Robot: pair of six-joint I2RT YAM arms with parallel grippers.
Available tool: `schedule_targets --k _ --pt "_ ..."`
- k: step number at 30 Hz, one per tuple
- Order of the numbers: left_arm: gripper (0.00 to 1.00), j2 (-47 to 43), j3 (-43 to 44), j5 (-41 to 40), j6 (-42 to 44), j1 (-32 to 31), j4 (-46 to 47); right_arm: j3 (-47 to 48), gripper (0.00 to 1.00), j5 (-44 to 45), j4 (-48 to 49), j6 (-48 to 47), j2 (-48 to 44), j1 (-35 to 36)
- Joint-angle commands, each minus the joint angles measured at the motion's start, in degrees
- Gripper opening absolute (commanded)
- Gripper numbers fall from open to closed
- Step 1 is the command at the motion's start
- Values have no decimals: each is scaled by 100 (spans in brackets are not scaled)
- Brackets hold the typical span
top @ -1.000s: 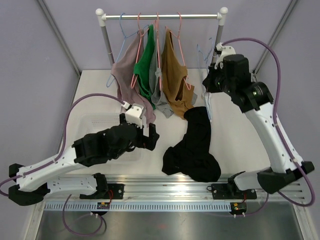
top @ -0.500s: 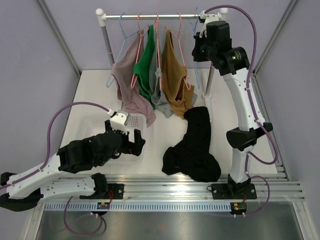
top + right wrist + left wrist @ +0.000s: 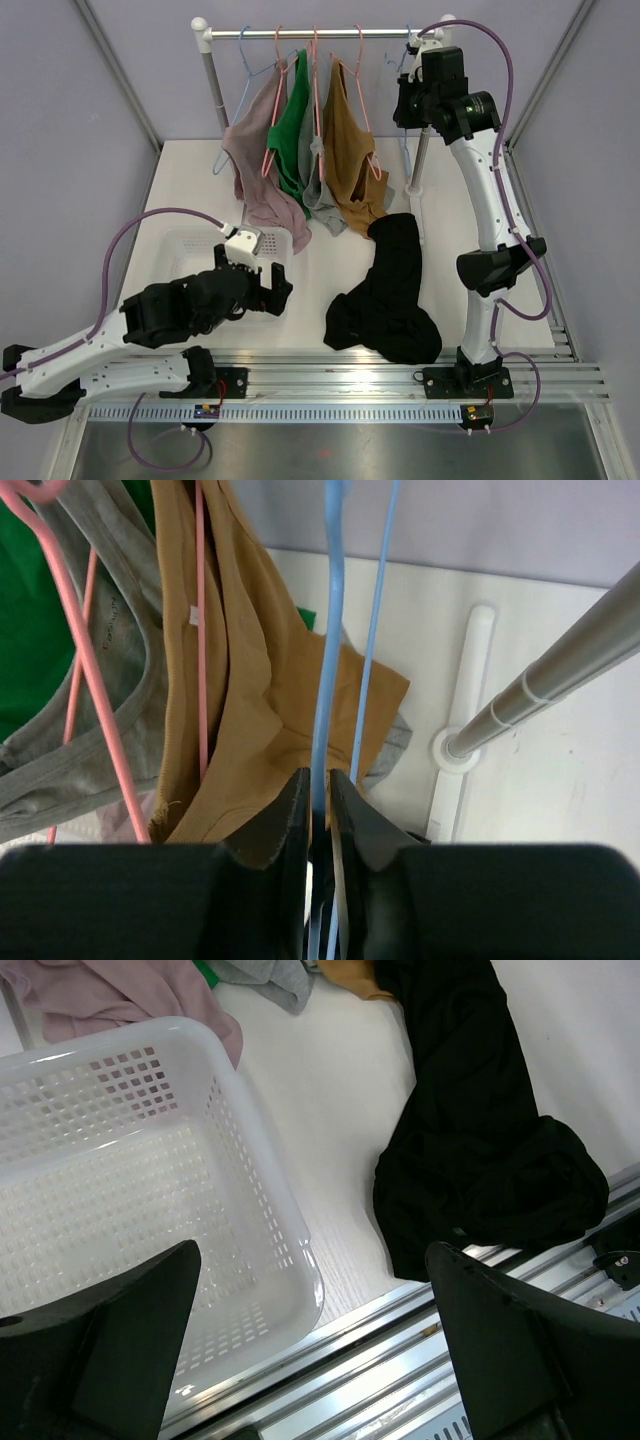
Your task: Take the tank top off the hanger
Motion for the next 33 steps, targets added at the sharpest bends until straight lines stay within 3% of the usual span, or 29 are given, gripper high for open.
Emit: schedule_targets --k 1,2,4,5,6,14,21,24,27,33 --pt "99 129 -37 109 8 -29 561 -231 21 -182 222 -37 -438 15" --pt "99 216 -19 127 25 -29 605 -231 23 -165 231 -55 -500 24" --pt "99 322 -10 197 78 -29 763 -135 44 -69 179 -64 -544 16" --pt "99 427 7 232 70 -29 798 -91 63 -7 126 -46 -570 15" --pt "99 480 -1 302 96 -29 860 -3 99 11 73 -46 -605 15" --pt "99 1420 -63 531 307 -160 2204 -853 99 -16 -6 147 -2017 15" --pt "99 2984 165 926 333 -406 3294 -4048 100 214 722 699 -4724 15" --pt "99 3853 402 970 307 -415 3724 -5428 99 -567 1407 1060 -5990 24" --pt "99 4802 885 979 333 -415 3901 -6117 100 -1034 1637 1228 -6730 15" --pt "99 6462 1877 1207 290 -415 3892 -6506 99 -1659 1348 1237 -7408 15"
